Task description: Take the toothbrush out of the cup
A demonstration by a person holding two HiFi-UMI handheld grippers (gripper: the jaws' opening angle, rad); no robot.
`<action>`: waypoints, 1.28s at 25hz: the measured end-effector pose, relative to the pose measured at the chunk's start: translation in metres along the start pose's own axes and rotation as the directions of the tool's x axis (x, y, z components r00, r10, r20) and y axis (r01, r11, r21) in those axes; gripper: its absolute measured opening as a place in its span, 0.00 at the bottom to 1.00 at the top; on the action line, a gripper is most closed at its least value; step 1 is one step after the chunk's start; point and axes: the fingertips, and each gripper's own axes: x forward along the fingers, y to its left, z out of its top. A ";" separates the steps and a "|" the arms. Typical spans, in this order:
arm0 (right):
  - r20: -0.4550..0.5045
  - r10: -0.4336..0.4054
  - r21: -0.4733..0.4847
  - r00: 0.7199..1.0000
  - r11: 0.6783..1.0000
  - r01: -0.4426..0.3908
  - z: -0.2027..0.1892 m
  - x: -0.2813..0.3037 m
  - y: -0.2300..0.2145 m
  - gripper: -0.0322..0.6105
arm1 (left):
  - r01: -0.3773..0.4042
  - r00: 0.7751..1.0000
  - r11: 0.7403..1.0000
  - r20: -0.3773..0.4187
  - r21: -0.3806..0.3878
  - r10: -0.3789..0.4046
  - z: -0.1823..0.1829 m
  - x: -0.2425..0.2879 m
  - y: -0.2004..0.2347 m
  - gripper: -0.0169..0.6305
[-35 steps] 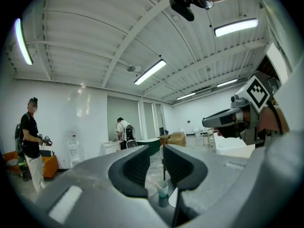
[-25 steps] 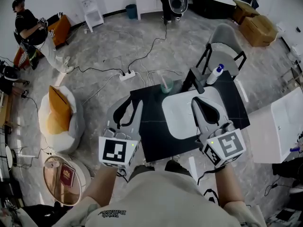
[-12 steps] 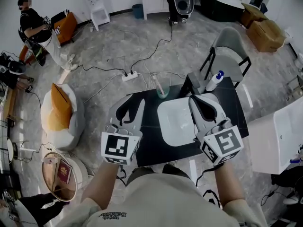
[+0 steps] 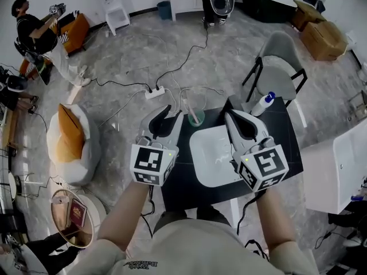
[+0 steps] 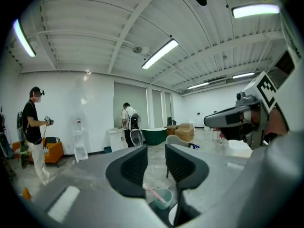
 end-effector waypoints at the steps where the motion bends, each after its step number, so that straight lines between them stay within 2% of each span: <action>1: -0.009 -0.002 0.004 1.000 1.000 0.002 -0.004 0.007 -0.003 0.05 | -0.003 1.000 1.000 -0.011 -0.009 0.003 -0.007 0.008 0.005 0.22; 6: -0.061 -0.005 0.028 0.998 1.000 0.006 -0.034 0.040 -0.017 0.05 | 0.004 0.997 0.997 -0.083 -0.080 -0.010 -0.052 0.052 0.018 0.22; 12: -0.125 -0.005 0.059 0.992 0.998 0.012 -0.072 0.063 -0.031 0.05 | 0.020 0.981 0.982 -0.185 -0.186 -0.055 -0.112 0.089 0.015 0.22; 19: -0.190 -0.005 0.053 0.982 0.998 0.015 -0.118 0.078 -0.033 0.05 | 0.008 0.959 0.968 -0.272 -0.250 -0.078 -0.179 0.122 0.010 0.22; 26: -0.216 -0.013 0.071 0.976 0.997 0.029 -0.144 0.089 -0.038 0.05 | 0.017 0.937 0.946 -0.326 -0.324 -0.129 -0.221 0.144 0.010 0.22; 32: -0.235 -0.033 0.092 0.972 0.994 0.056 -0.160 0.098 -0.050 0.05 | 0.036 0.929 0.932 -0.333 -0.360 -0.164 -0.236 0.161 0.010 0.24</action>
